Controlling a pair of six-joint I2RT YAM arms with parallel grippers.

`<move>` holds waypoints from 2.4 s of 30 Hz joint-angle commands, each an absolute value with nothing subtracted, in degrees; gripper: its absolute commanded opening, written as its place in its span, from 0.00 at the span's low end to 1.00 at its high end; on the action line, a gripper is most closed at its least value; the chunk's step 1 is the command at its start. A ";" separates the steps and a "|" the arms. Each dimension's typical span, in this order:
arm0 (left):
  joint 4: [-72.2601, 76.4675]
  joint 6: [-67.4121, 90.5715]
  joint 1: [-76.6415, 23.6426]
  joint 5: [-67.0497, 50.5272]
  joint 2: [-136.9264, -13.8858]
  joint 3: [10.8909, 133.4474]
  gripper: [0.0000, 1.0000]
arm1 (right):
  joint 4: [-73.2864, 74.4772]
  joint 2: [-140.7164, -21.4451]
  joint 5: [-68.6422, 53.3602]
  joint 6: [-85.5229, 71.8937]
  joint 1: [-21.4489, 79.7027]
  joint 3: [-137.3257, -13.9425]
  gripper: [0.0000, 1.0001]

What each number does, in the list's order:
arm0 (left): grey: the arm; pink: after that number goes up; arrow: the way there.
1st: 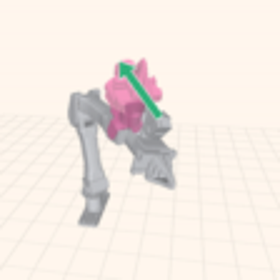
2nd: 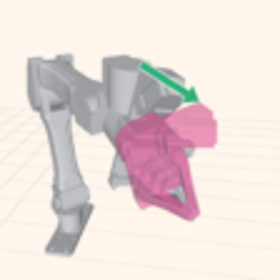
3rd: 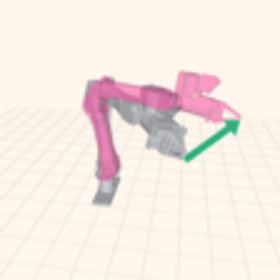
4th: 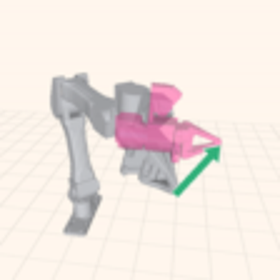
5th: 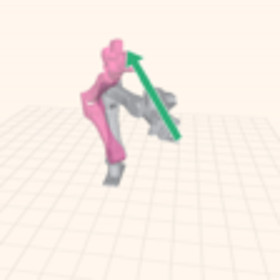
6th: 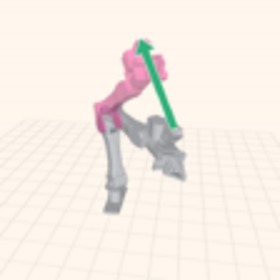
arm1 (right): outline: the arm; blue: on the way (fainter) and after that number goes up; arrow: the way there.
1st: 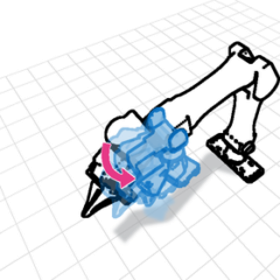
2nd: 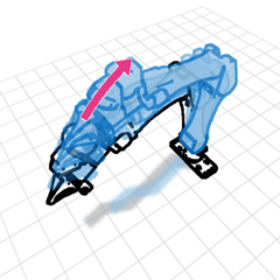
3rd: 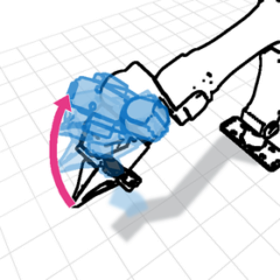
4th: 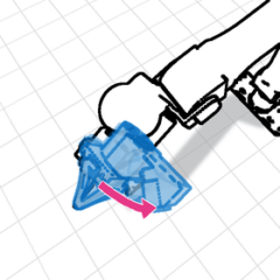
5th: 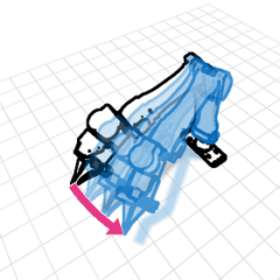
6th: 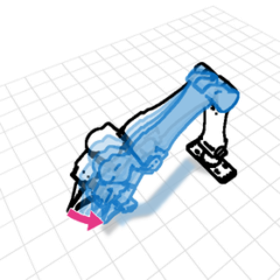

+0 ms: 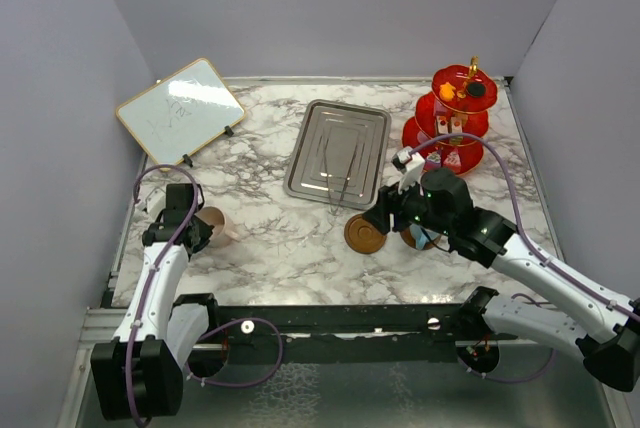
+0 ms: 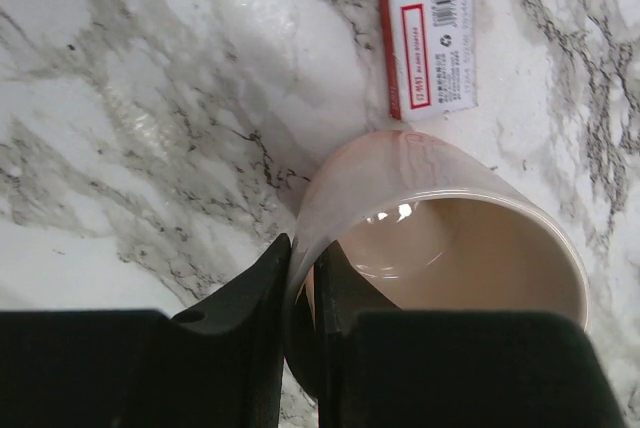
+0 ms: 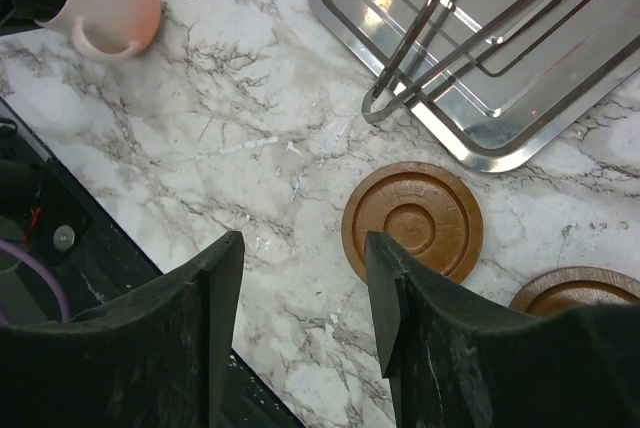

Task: Serve the afternoon tea
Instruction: Move the cup to the center of the board, then pick up the cup at the center of the board.

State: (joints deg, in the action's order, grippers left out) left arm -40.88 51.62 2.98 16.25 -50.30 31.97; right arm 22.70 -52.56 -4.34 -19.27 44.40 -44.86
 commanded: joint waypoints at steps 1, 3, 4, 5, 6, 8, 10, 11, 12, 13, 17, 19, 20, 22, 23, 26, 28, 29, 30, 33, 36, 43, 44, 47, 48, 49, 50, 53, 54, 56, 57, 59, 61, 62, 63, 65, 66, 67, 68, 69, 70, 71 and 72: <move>-33.07 47.14 3.08 5.93 -50.96 32.46 0.00 | 21.52 -53.22 -5.25 -20.00 44.41 -44.43 0.53; -32.28 45.69 2.66 3.69 -52.77 33.01 0.00 | 21.32 -53.75 -6.17 -20.00 44.43 -44.44 0.53; -32.17 45.15 2.10 3.14 -53.58 33.44 0.00 | 21.20 -53.97 -6.82 -19.96 44.46 -44.34 0.53; -32.10 44.41 1.32 2.86 -54.75 33.86 0.00 | 20.91 -54.43 -7.58 -19.95 44.46 -44.31 0.53; -32.05 43.97 0.25 3.12 -55.44 34.38 0.00 | 20.73 -54.77 -8.47 -19.96 44.45 -44.18 0.53; -32.10 43.60 -2.68 4.41 -56.56 35.34 0.00 | 19.49 -55.62 -11.14 -19.79 44.44 -43.91 0.53; -32.21 44.25 -6.35 6.39 -57.39 36.15 0.00 | 17.65 -56.16 -12.56 -19.77 44.41 -43.06 0.53; -32.25 44.82 -8.57 7.53 -57.92 36.58 0.00 | 16.61 -56.31 -13.26 -19.92 44.46 -42.57 0.53; -32.34 45.27 -10.71 8.73 -58.54 37.18 0.00 | 15.62 -56.49 -14.06 -19.86 44.47 -42.03 0.53; -32.86 45.96 -12.80 9.91 -59.38 37.83 0.00 | 14.81 -56.59 -14.95 -19.84 44.47 -41.63 0.53; -34.77 48.83 -19.79 14.37 -61.61 39.90 0.03 | 13.55 -57.30 -16.75 -20.04 44.47 -40.96 0.57; -35.84 50.15 -22.88 16.88 -61.96 40.77 0.08 | 13.54 -57.89 -17.37 -20.00 44.45 -41.03 0.57; -36.02 50.80 -23.80 17.48 -62.03 41.00 0.10 | 13.47 -58.20 -17.71 -20.00 44.43 -41.12 0.58; -36.21 51.54 -25.43 18.08 -62.05 41.49 0.14 | 12.89 -58.99 -18.11 -20.03 44.51 -41.13 0.58; -36.25 51.50 -26.05 18.29 -62.27 41.87 0.16 | 12.47 -59.49 -18.22 -20.24 44.60 -41.06 0.58; -36.64 50.66 -27.53 18.65 -63.80 43.16 0.21 | 10.87 -61.21 -17.57 -21.03 45.22 -41.09 0.58; -36.63 49.82 -28.02 18.55 -65.07 43.90 0.23 | 9.25 -62.70 -17.42 -21.30 45.98 -41.38 0.58; -36.78 49.62 -28.14 18.47 -65.69 44.25 0.25 | 8.70 -63.54 -17.33 -21.54 46.31 -41.61 0.58; -36.82 49.58 -28.26 18.39 -66.14 44.53 0.26 | 8.10 -64.06 -17.12 -21.84 46.64 -41.78 0.58; -36.81 49.53 -28.42 18.02 -66.79 44.97 0.28 | 6.39 -65.45 -16.35 -23.17 47.15 -41.88 0.58; -36.82 48.97 -28.43 18.42 -66.27 45.32 0.39 | 4.21 -66.84 -15.77 -24.41 48.68 -42.24 0.58; -37.63 40.63 -27.90 20.82 -65.67 47.84 0.60 | 0.93 -71.04 -2.38 -24.97 58.99 -44.09 0.62; -38.00 38.81 -27.23 21.14 -65.85 48.80 0.63 | -0.04 -71.52 0.08 -25.55 59.94 -43.96 0.63; -38.41 33.13 -22.80 21.02 -65.84 51.32 0.68 | -3.84 -72.97 4.33 -25.81 62.66 -43.32 0.69; -38.31 30.99 -20.34 19.63 -65.63 51.81 0.69 | -4.78 -73.81 5.23 -25.40 63.53 -43.46 0.71; -37.63 28.73 -17.23 17.30 -65.46 52.01 0.69 | -5.29 -74.73 5.93 -24.88 64.30 -43.88 0.72; -36.61 26.10 -14.38 14.10 -65.26 51.91 0.69 | -5.57 -75.73 6.56 -24.40 65.03 -44.45 0.72; -34.37 21.71 -9.81 9.41 -65.24 51.59 0.69 | -5.54 -79.17 7.67 -24.12 66.21 -46.48 0.72; -33.33 20.72 -9.69 9.21 -64.95 50.91 0.69 | -5.56 -80.33 7.98 -24.28 66.57 -46.98 0.72; -31.06 19.41 -9.67 8.52 -64.20 49.15 0.69 | -5.62 -82.76 8.11 -24.45 67.32 -48.41 0.72; -29.84 19.60 -9.67 8.23 -63.53 47.92 0.69 | -5.55 -83.99 8.02 -24.44 67.65 -49.16 0.72; -27.56 19.56 -9.58 7.51 -62.08 46.02 0.69 | -5.26 -86.65 8.40 -24.46 68.18 -51.05 0.72; -27.83 18.78 -9.59 8.97 -60.66 46.66 0.69 | -3.94 -89.91 9.08 -24.43 68.20 -53.76 0.72; -27.67 18.93 -9.58 10.25 -59.54 46.35 0.71 | -3.18 -90.86 9.25 -24.44 68.20 -54.98 0.72; -27.49 19.26 -9.58 11.39 -58.41 45.77 0.73 | -2.61 -92.60 9.52 -24.43 68.20 -56.11 0.72; -27.42 19.07 -9.58 12.19 -56.17 44.76 0.77 | -1.98 -94.70 9.99 -24.52 68.20 -57.67 0.72; -27.50 18.58 -9.58 12.17 -55.00 44.40 0.80 | -1.72 -95.71 10.02 -24.52 68.20 -58.44 0.72; -27.38 18.25 -9.58 12.20 -53.93 44.22 0.83 | -1.64 -96.48 10.06 -24.54 68.20 -58.86 0.72; -27.35 18.16 -9.58 12.74 -52.89 43.95 0.86 | -1.67 -97.11 10.11 -24.45 68.20 -59.29 0.72; -27.12 18.05 -9.58 13.35 -52.03 43.69 0.88 | -1.60 -97.90 10.33 -24.17 68.20 -59.74 0.72; -27.08 17.96 -9.58 14.16 -51.31 43.53 0.90 | -1.40 -98.62 10.19 -23.45 68.20 -60.33 0.72; -27.07 17.87 -9.58 15.15 -50.77 43.37 0.91 | -0.71 -99.68 9.77 -22.67 68.20 -61.37 0.71; -27.14 17.84 -9.58 15.77 -50.38 43.35 0.92 | 0.36 -100.75 9.42 -22.12 68.20 -62.59 0.71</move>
